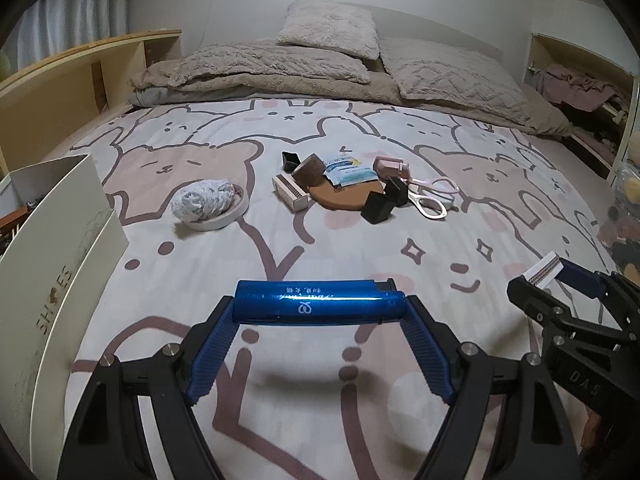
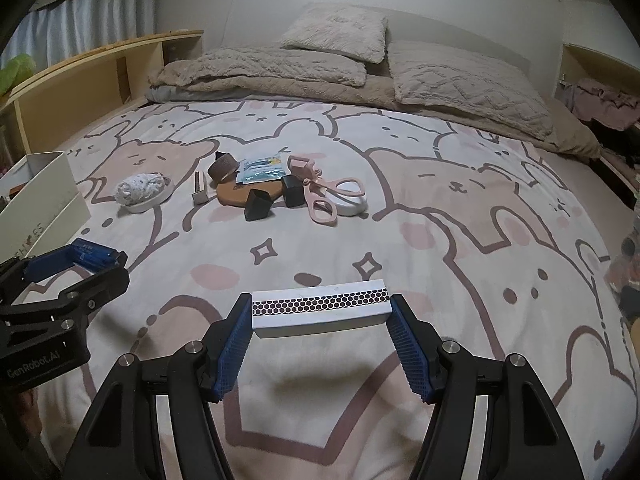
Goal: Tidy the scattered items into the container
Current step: 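Carry the blue tube and white mesh box toward the white shoe box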
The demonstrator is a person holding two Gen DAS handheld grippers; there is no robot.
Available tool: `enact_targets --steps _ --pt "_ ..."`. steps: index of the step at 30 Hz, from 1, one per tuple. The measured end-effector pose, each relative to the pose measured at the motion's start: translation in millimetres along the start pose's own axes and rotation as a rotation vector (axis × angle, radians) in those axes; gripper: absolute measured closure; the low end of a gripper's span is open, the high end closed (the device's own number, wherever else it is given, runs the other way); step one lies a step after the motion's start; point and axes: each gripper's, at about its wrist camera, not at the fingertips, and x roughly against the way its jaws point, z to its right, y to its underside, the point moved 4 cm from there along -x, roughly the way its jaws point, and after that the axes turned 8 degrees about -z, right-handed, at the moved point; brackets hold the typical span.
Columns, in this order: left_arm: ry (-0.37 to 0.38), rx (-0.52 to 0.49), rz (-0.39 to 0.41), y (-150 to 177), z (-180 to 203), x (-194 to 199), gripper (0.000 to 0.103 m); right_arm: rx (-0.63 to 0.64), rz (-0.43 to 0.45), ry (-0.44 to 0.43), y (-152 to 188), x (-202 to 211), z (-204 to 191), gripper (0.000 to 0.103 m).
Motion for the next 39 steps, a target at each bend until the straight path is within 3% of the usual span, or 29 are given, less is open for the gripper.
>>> enact_targets --steps 20,39 --pt "0.002 0.003 0.055 14 -11 48 0.021 0.007 0.087 -0.017 13 52 -20 0.036" --pt "0.008 0.047 0.172 -7 -56 115 0.021 0.059 0.214 -0.074 -17 104 -59 0.036"
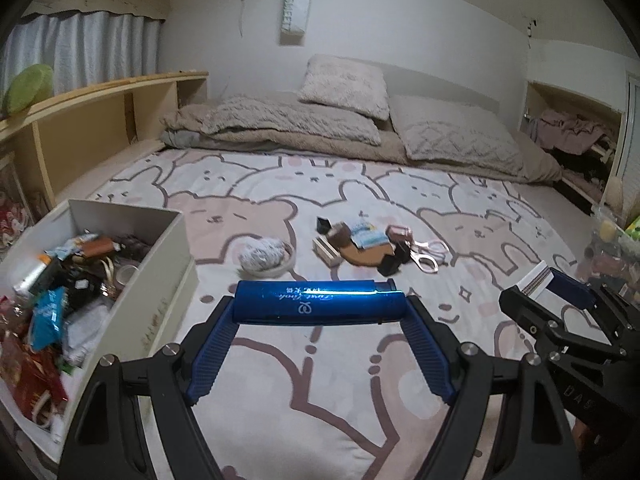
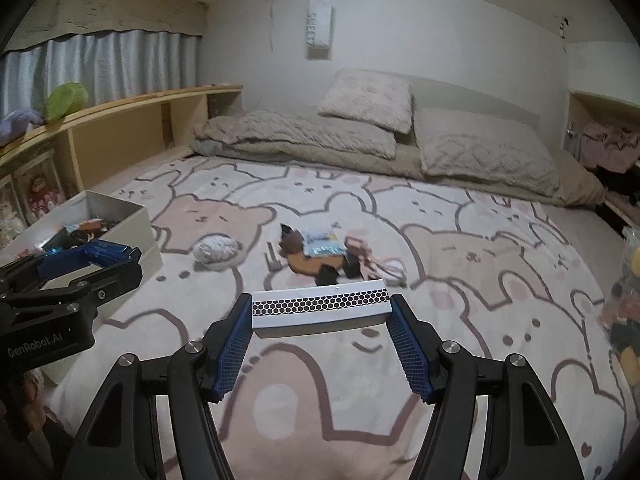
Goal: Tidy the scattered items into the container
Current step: 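Carry the blue tube and white mesh box toward the white shoe box, then lower the white mesh box into the shoe box and open the right tool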
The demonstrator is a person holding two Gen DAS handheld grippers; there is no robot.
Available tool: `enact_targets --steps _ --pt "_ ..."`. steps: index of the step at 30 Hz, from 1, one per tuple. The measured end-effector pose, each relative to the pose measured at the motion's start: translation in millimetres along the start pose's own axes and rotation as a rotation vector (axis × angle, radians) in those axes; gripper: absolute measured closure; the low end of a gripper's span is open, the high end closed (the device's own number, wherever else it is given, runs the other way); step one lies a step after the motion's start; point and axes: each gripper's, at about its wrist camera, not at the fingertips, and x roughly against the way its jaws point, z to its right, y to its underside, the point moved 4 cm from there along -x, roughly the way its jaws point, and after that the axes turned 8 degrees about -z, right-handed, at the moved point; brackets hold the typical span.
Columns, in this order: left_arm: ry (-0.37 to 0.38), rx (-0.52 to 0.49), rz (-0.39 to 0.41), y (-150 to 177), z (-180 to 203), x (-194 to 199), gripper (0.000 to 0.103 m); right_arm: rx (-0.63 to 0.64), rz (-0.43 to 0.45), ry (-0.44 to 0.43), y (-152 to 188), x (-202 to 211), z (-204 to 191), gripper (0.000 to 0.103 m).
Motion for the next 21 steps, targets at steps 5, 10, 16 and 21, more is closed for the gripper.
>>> enact_targets --steps 5,10,16,21 --pt "-0.019 0.021 0.022 -7 -18 13 0.021 0.015 0.021 -0.03 -11 6 -16 0.036" --pt "-0.038 0.035 0.04 -12 -37 25 0.021 0.03 0.038 -0.072 -23 12 -33 0.036" --pt "-0.063 0.056 0.055 -15 -63 38 0.021 0.066 0.043 -0.118 -33 14 -59 0.036" --pt "-0.09 0.076 0.069 -16 -85 49 0.021 0.086 0.037 -0.161 -37 12 -79 0.036"
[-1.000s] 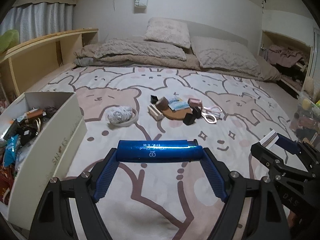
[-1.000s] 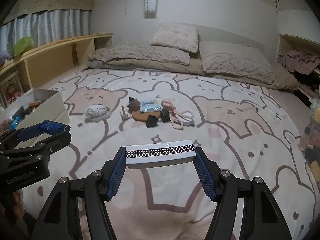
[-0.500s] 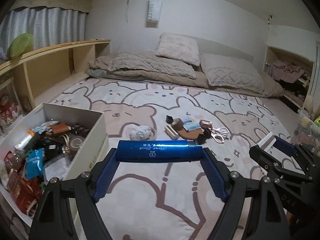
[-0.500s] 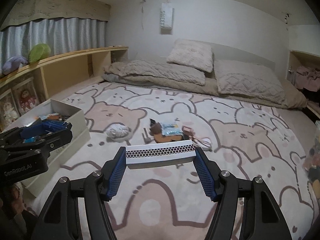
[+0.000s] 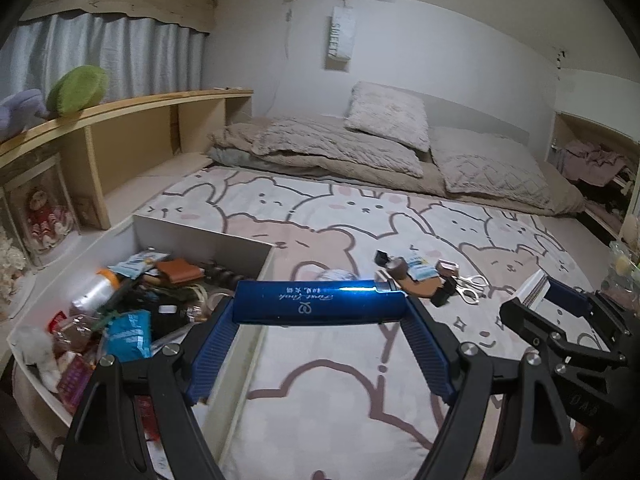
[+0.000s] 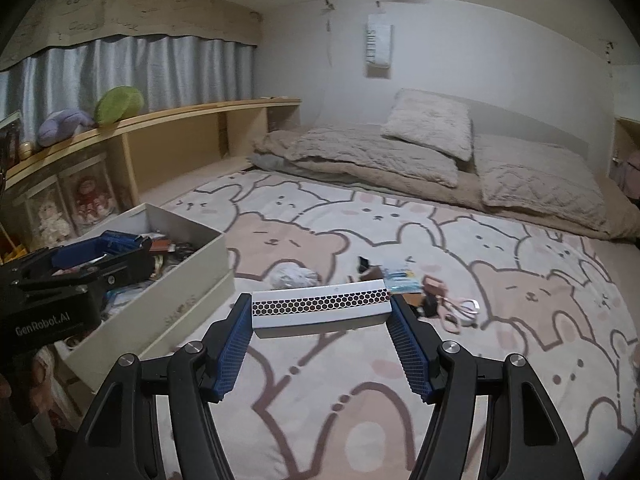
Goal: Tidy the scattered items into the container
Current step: 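Lower the white mesh box into the shoe box and open the right tool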
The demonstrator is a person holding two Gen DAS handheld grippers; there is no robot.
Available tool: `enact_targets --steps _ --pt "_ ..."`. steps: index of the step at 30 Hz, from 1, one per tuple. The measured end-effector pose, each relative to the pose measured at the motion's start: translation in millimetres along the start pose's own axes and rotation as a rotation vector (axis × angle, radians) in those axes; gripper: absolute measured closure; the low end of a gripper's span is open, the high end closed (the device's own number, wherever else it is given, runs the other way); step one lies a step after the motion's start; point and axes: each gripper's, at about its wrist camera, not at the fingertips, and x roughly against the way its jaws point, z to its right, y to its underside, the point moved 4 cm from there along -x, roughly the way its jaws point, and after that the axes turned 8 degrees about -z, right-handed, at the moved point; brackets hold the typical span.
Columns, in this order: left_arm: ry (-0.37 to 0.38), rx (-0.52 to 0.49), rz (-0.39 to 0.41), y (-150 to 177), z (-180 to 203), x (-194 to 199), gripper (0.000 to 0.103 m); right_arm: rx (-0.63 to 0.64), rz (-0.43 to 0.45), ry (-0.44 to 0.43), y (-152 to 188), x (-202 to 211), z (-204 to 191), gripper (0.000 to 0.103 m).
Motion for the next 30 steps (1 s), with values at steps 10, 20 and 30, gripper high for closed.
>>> enact_targets --steps 10,20,30 --pt "-0.046 0.003 0.023 -15 -39 18 0.021 0.023 -0.016 -0.139 -16 -5 -36 0.036" --pt "-0.092 0.021 0.033 -21 -83 31 0.021 0.128 -0.049 -0.227 -27 -14 -77 0.036" --pt "-0.102 0.064 0.015 -10 -120 27 0.021 0.317 -0.126 -0.323 -21 -36 -140 0.036"
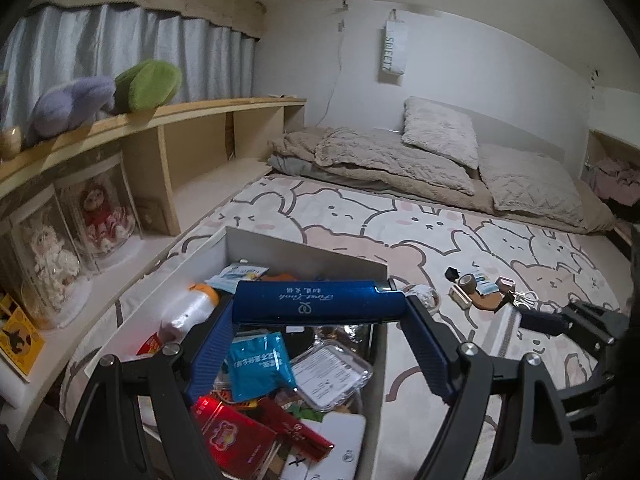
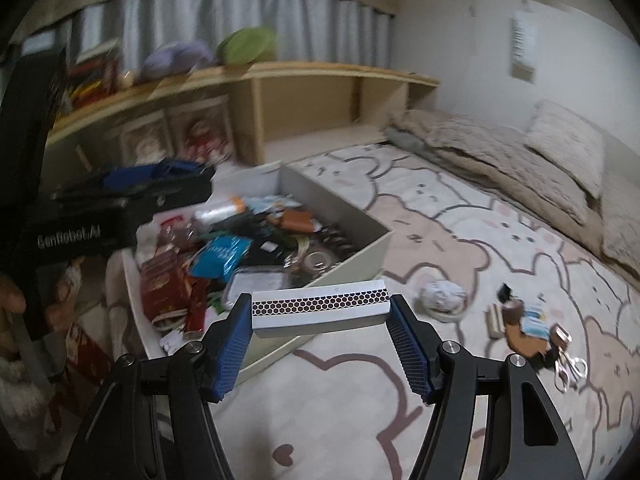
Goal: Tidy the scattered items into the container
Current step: 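Lower the white mesh box into the shoe box and open the right tool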
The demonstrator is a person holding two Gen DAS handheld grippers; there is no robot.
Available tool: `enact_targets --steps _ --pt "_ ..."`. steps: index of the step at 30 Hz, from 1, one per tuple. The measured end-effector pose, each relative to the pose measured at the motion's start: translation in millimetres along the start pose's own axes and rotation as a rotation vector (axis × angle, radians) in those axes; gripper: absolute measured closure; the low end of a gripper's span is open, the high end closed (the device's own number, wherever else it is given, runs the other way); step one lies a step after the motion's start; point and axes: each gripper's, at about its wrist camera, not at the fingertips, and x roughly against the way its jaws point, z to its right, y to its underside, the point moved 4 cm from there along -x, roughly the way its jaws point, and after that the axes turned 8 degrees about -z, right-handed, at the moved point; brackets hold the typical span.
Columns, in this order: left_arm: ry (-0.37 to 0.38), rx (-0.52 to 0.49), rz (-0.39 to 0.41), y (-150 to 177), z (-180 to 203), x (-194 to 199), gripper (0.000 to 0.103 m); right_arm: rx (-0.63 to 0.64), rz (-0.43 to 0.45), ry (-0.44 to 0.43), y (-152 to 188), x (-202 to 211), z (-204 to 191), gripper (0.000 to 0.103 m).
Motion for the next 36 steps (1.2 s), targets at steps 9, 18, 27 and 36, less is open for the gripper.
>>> enact_targets --steps 9,18,27,36 --pt "-0.028 0.033 -0.02 13 -32 -8 0.021 0.168 -0.098 -0.091 -3 -39 -41 0.036" --pt "-0.027 0.029 -0.025 21 -45 -8 0.021 0.341 -0.221 -0.176 -2 -68 -76 0.036" --pt "0.001 0.07 -0.051 24 -58 -12 0.021 0.475 -0.327 -0.257 0 -75 -93 0.036" --pt "0.0 0.082 -0.07 27 -64 -16 0.021 0.47 -0.357 -0.311 3 -77 -92 0.03"
